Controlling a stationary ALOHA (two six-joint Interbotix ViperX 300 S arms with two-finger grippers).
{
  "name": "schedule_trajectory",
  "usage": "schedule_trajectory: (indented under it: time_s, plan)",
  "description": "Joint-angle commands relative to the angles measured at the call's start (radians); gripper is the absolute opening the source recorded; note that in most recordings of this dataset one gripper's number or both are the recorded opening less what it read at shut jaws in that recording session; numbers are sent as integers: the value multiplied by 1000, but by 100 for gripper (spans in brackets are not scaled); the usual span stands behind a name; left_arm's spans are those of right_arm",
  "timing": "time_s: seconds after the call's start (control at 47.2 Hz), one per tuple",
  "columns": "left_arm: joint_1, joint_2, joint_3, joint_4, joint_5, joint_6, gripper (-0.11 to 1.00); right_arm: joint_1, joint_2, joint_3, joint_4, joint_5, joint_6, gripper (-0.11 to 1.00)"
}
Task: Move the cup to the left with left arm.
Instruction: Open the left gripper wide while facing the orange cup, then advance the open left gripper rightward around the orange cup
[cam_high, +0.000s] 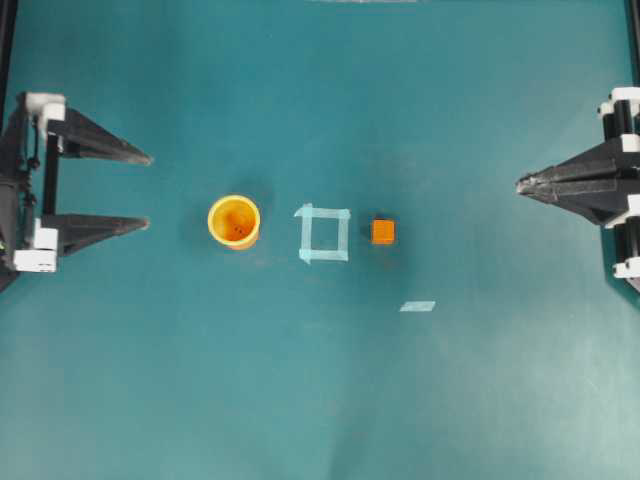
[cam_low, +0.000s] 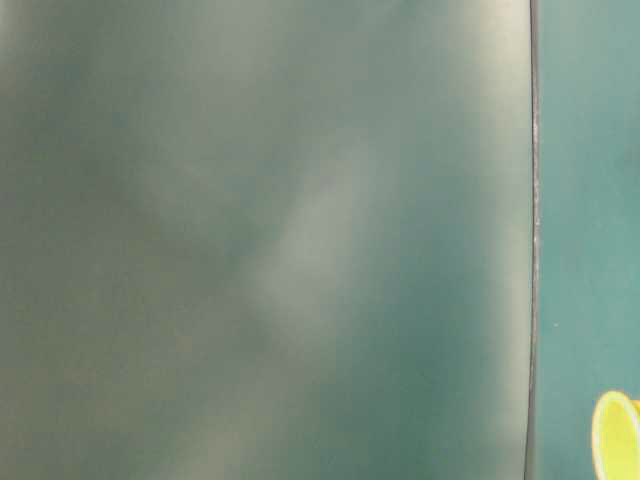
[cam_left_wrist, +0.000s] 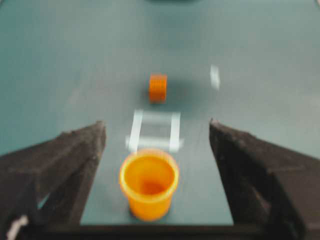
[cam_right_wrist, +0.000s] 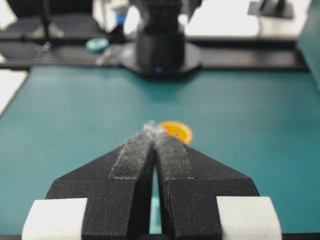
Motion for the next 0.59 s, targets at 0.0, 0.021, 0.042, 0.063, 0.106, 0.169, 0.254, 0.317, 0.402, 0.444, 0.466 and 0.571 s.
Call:
schedule_trajectory:
  time_s: [0.0,0.021,0.042,0.063,0.106,0.169,0.254,0.317,0.402,0.444,0.466,0.571]
  plan:
    - [-2,28,-21,2,57,2,80,0,3,-32,3,0,3,-1]
    - [-5,34,-25,3,72,3,80,0,3,-32,3,0,3,-1]
    - [-5,38,-25,3,78,3,80,0,3,-34,3,2,3,-1]
    - [-5,43,-23,6,81,5,80,0,3,-34,3,3,3,-1]
    - [-5,55,-21,12,80,5,80,0,3,-34,3,6,3,-1]
    - [-6,77,-18,20,77,8,79,0,2,-35,3,11,3,-1]
    - [-8,110,-11,21,63,31,79,0,0,-37,3,14,3,-1]
    - [-9,143,0,20,41,52,79,0,-2,-40,3,17,3,-1]
    - [-15,202,15,20,-6,67,79,0,-2,-40,3,21,3,-1]
    - [-18,232,20,20,-32,67,79,0,-2,-41,5,25,3,-1]
    - [-20,249,21,20,-44,67,79,0,-2,-41,3,26,3,-1]
    - [-34,336,28,20,-115,67,79,0,-5,-46,3,35,2,-1]
